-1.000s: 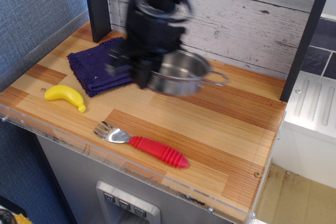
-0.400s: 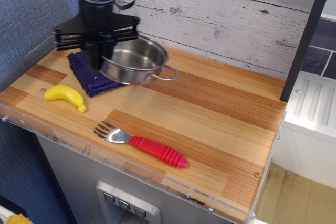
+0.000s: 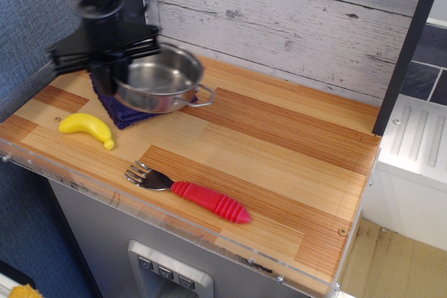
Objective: Place silver pot on top of blue cloth.
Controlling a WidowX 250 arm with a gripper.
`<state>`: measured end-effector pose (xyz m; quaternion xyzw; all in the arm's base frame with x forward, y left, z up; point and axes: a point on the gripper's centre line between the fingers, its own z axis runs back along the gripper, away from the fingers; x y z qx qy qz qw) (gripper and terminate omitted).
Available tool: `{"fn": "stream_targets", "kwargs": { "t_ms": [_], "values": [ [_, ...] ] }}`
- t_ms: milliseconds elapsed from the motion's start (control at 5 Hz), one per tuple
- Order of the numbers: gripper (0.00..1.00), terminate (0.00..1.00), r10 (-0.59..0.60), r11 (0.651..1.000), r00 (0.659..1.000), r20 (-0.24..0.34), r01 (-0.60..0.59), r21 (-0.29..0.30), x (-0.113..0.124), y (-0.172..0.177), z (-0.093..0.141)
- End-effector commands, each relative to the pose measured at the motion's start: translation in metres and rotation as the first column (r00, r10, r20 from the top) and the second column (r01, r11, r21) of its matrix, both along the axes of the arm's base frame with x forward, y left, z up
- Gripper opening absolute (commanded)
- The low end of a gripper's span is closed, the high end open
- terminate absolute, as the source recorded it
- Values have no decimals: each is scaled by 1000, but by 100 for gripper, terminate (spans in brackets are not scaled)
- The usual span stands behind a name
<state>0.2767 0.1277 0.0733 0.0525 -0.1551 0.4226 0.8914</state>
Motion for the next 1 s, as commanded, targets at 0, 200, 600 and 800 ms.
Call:
{"fn": "stream_targets", "kwargs": {
  "t_ms": [0, 200, 600, 800],
  "values": [
    [0, 0, 44, 999, 995, 90, -45, 5, 3, 39, 9],
    [0, 0, 57, 998, 994, 92, -58, 8, 6, 50, 9],
    [0, 0, 65, 998, 990, 122, -61, -32, 38, 47, -7],
    [0, 0, 58, 998, 994, 92, -55, -37, 46, 40, -17]
  ]
}}
